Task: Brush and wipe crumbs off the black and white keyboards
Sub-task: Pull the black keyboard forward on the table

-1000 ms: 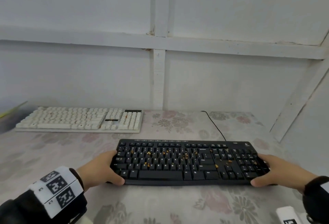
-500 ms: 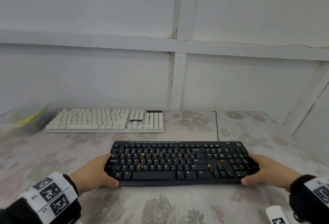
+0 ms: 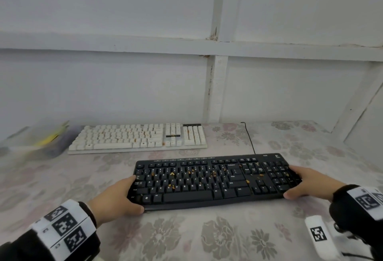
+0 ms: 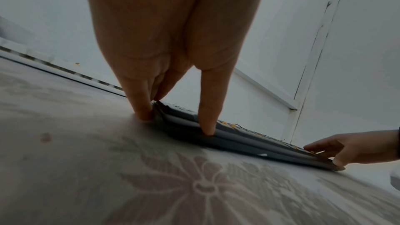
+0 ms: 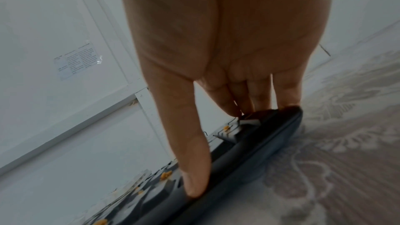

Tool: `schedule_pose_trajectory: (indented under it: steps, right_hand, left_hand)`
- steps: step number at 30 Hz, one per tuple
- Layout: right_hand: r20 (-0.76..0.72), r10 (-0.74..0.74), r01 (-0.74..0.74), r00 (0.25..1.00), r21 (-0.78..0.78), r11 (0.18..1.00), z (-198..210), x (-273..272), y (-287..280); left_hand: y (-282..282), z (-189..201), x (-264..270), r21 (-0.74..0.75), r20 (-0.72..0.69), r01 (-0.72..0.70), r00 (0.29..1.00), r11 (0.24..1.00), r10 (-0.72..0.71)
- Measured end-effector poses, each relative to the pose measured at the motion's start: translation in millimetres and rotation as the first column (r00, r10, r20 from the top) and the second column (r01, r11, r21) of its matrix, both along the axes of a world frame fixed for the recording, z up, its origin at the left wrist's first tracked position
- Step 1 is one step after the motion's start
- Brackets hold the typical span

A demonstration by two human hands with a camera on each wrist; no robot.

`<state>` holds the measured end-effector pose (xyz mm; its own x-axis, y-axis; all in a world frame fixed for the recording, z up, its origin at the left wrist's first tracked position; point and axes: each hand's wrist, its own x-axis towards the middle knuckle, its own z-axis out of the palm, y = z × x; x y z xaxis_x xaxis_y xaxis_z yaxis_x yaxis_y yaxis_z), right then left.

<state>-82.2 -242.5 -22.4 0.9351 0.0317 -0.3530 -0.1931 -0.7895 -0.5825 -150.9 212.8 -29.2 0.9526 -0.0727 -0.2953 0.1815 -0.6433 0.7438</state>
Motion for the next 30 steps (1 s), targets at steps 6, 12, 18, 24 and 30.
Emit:
schedule_pose_trajectory:
  steps: [6,12,18,24,30]
  right_hand:
    - [0.024,-0.047,0.046,0.999,0.042,0.998,-0.8,-6.3,4.2]
    - [0.032,-0.038,0.037,0.999,0.040,0.999,1.9,-8.5,6.1]
    - [0.030,-0.031,0.030,0.999,0.029,0.999,4.8,-12.4,8.0]
    - [0.028,-0.021,0.021,0.999,-0.002,1.000,10.7,-17.1,12.2]
    - [0.048,0.002,0.004,0.999,-0.124,0.992,29.1,-23.6,45.4]
  left_hand:
    - [1.0,1.8,-3.1,-0.004,0.021,0.024,0.999,1.000,-0.024]
    - [-1.8,3.6,-3.4,0.007,0.019,0.026,0.999,1.000,-0.026]
    - [-1.0,2.9,-3.1,0.013,0.007,0.010,1.000,1.000,-0.011]
    - [-1.0,1.2,-2.7,0.026,-0.004,0.001,1.000,1.000,-0.001]
    - [8.8,2.2,0.3,-0.010,-0.006,0.003,1.000,1.000,-0.004]
